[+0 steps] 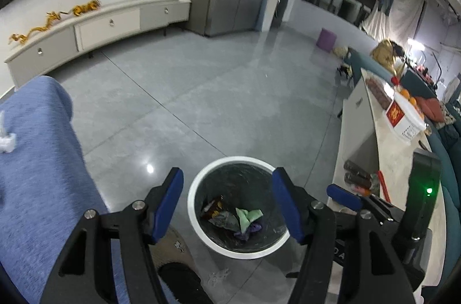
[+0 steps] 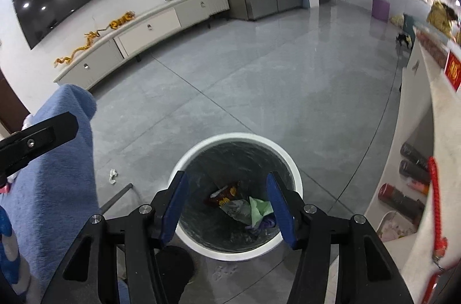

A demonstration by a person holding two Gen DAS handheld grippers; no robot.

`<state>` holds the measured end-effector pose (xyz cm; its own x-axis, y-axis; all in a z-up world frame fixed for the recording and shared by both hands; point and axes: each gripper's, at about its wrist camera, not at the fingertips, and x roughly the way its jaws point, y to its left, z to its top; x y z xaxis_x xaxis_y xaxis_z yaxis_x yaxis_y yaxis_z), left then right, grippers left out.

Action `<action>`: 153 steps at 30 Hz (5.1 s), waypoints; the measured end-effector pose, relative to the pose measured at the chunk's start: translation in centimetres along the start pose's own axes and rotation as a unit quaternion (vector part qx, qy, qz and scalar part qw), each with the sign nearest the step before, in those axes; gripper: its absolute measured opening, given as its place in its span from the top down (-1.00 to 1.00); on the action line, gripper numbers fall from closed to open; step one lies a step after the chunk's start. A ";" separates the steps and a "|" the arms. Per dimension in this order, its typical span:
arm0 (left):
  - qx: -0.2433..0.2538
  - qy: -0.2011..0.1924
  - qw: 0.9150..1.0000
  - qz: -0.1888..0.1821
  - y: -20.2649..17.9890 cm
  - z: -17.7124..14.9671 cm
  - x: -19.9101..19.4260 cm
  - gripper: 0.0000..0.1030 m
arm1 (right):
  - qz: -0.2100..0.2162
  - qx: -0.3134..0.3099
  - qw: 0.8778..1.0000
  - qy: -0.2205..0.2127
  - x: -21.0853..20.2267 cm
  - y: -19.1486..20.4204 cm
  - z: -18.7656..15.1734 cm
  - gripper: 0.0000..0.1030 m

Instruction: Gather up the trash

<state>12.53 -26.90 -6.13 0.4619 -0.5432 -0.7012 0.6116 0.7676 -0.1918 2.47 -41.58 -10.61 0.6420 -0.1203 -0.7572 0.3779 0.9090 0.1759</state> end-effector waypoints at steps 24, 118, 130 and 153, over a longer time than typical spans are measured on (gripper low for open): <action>-0.069 -0.125 0.985 0.092 15.5 -5.2 -21.4 -0.57 | 0.054 -0.125 0.985 -0.108 -13.7 14.7 1.5 -0.07; -0.202 -0.055 0.936 0.281 37.8 -13.2 -22.0 0.49 | 0.233 -0.223 0.946 0.035 2.1 31.7 -1.1 0.27; -0.174 -0.086 0.959 0.207 29.5 -15.6 -26.3 0.70 | 0.225 -0.202 0.953 0.022 -4.6 26.2 -5.1 0.28; -0.243 -0.128 0.937 0.214 32.1 -16.4 -31.3 -0.49 | 0.247 -0.163 0.955 0.015 -6.4 22.4 -6.8 0.29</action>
<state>7.16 20.31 -1.61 0.7758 -0.1656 -0.6089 -0.0014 0.9645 -0.2641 2.35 -17.74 -6.11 0.6662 0.3629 -0.6515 -0.1976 0.9283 0.3150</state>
